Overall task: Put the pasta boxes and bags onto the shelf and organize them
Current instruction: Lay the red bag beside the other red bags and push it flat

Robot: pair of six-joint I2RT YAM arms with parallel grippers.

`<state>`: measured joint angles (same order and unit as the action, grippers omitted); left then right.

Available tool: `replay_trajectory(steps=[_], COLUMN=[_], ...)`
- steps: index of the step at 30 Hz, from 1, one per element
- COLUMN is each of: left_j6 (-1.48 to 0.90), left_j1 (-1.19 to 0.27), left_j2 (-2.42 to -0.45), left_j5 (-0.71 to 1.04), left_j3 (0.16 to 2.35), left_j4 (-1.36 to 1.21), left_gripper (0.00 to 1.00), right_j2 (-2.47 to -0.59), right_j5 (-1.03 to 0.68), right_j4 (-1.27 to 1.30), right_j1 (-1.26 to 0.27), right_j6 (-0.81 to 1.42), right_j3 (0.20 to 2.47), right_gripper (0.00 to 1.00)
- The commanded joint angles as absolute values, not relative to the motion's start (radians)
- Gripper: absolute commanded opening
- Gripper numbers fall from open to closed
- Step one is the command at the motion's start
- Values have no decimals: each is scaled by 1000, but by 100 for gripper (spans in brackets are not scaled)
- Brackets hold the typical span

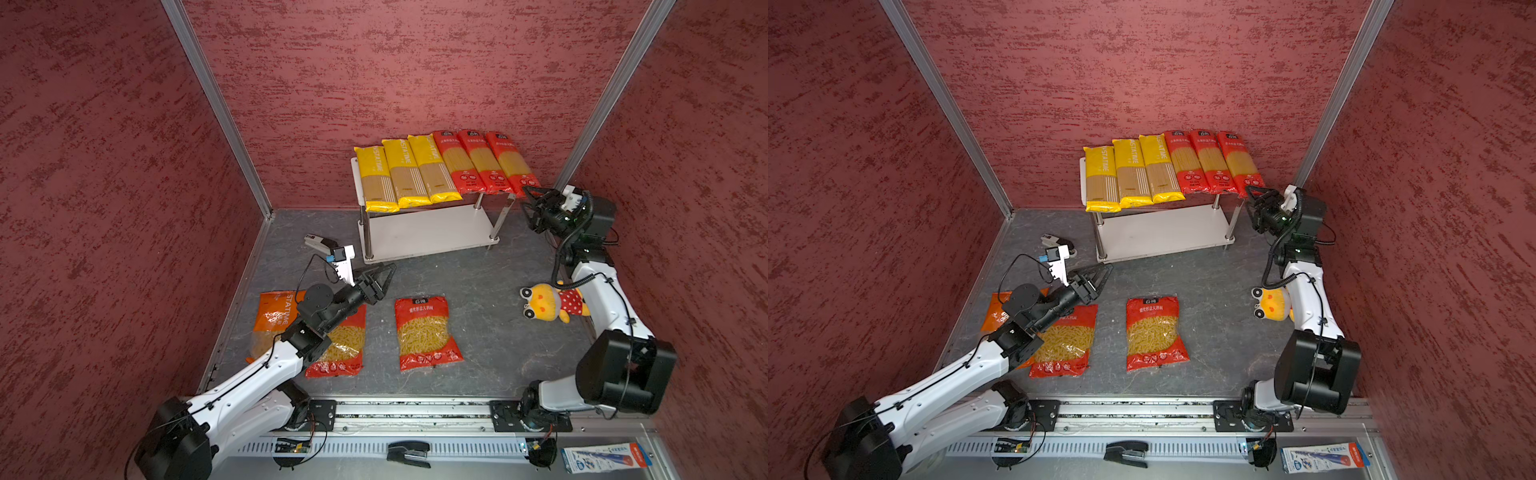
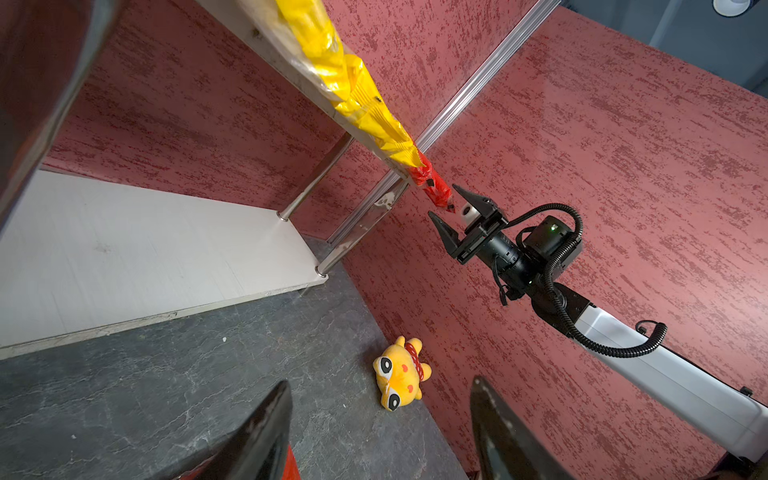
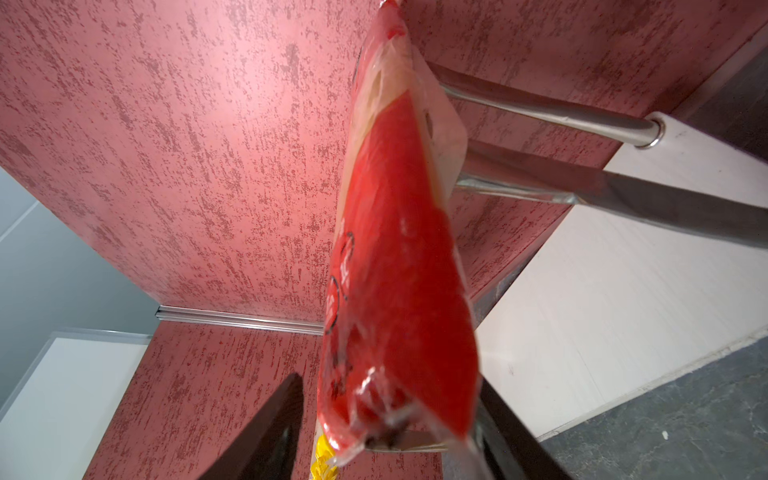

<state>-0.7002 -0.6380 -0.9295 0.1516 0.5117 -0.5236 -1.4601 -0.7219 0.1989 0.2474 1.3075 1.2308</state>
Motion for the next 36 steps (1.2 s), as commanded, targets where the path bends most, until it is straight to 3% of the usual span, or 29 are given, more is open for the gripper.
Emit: replay_trajectory(steps=[1, 7, 15, 18, 36], left_j6=[-678, -676, -675, -675, -667], left_j1=[-648, -652, -653, -653, -654], left_j2=[-931, -928, -926, -928, -931], left_j5=[142, 137, 133, 131, 126], left_j3=[518, 516, 514, 512, 511], left_j4=[-525, -525, -522, -524, -522], left_gripper=[67, 67, 67, 67, 67], right_j2=[-1508, -1573, -1609, -1614, -1714], right_j5=[-709, -696, -751, -771, -851], right_j4=[236, 167, 173, 187, 233], right_j1=[248, 247, 245, 242, 180], right_j6=[1324, 1263, 1241, 1239, 1286], right_j3=[1306, 1395, 1417, 1426, 1507], right_gripper=[60, 50, 17, 9, 0])
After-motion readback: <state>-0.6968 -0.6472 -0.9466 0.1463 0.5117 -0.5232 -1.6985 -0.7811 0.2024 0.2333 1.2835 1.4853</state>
